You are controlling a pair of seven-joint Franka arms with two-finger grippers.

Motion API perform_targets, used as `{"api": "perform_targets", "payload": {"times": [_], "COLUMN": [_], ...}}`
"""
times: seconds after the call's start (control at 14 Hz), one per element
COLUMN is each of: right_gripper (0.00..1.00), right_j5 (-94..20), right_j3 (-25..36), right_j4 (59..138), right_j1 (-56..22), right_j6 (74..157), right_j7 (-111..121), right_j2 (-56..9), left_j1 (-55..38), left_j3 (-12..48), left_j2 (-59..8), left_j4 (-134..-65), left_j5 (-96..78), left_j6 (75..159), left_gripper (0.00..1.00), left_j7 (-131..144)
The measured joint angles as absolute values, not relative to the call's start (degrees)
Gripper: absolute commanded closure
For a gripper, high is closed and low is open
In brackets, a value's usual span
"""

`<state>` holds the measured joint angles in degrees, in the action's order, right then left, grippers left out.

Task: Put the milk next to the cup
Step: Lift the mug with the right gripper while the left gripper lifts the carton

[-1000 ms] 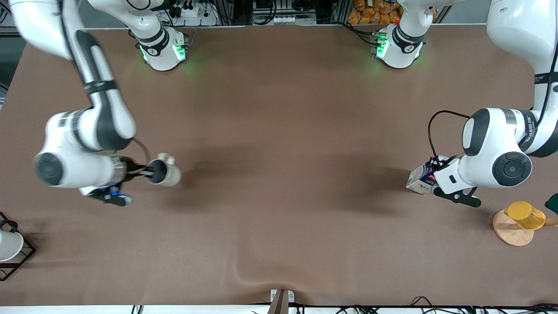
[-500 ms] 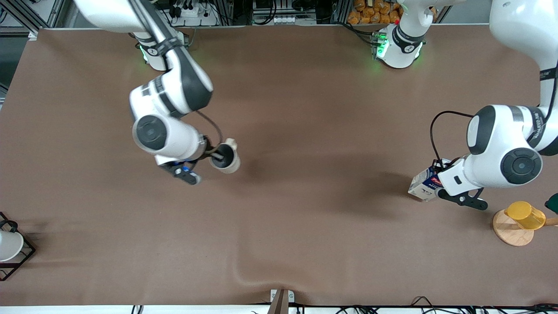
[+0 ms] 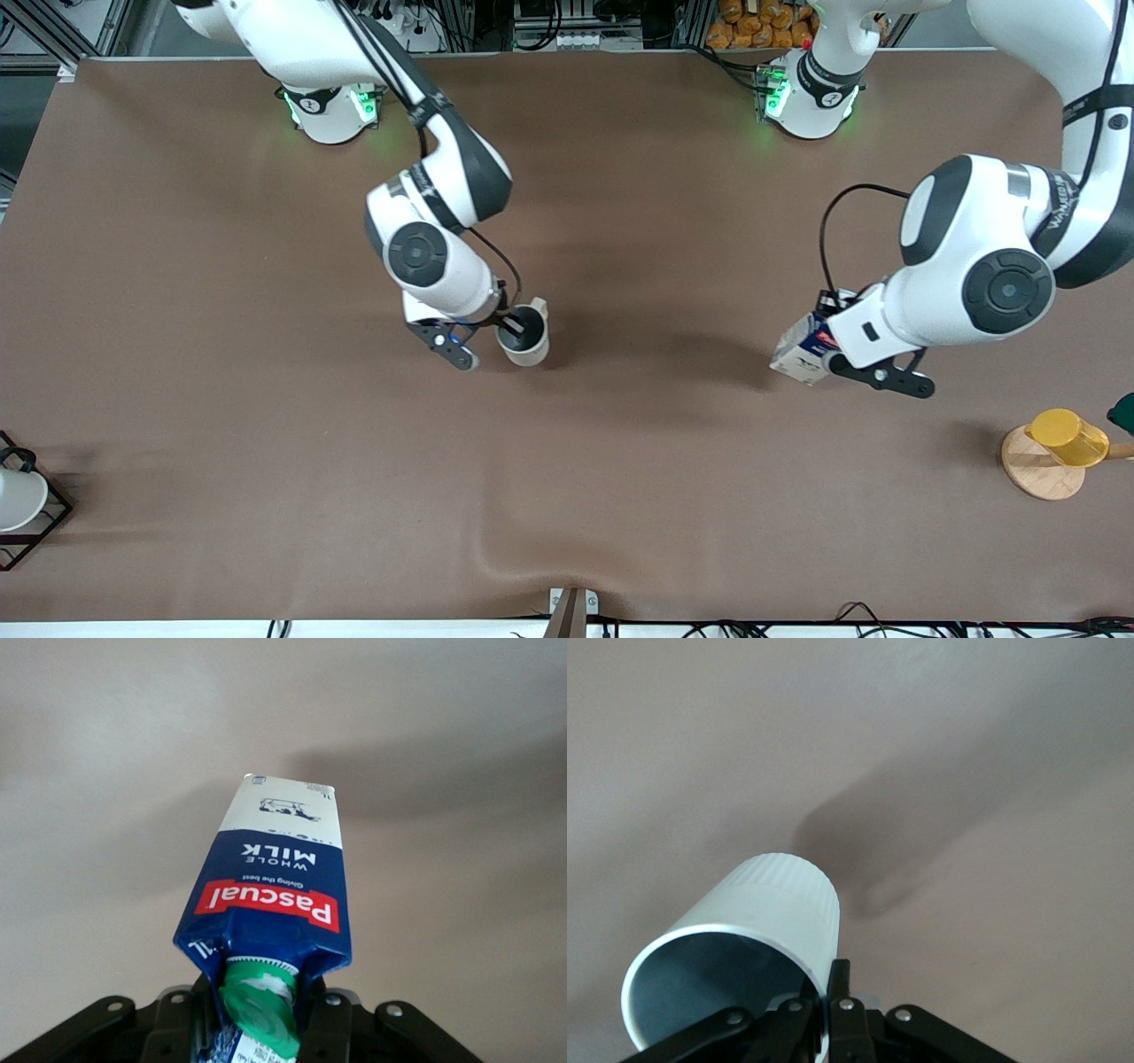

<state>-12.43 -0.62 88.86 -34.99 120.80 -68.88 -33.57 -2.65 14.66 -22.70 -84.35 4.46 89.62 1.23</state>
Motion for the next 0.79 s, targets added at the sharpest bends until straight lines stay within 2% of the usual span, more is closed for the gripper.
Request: {"api": "perform_targets", "payload": {"times": [0.43, 0.71, 0.79], "right_gripper": [1.0, 1.0, 0.96], "right_j5": [-12.4, -12.4, -12.4], "right_j3": [-0.6, -0.5, -0.5], "right_j4": [84.0, 83.7, 83.7], "right_j1": [-39.8, -40.7, -40.7], "right_j6": [127.0, 128.0, 128.2], "right_j7": [-76.5, -77.6, -77.6], "right_j2": [-39.8, -41.8, -42.1], "left_j1": [-2.8, -3.0, -3.1], "left_j3": [20.7, 21.8, 21.9], "left_j2": [-22.5, -22.5, -22.5], "left_j4": [-83.3, -83.3, -83.3], "left_j5": [3.6, 2.4, 2.4], "left_j6": [87.4, 86.2, 85.8], "left_gripper": [0.87, 0.87, 0.87], "left_j7": [10.1, 13.1, 13.8]}}
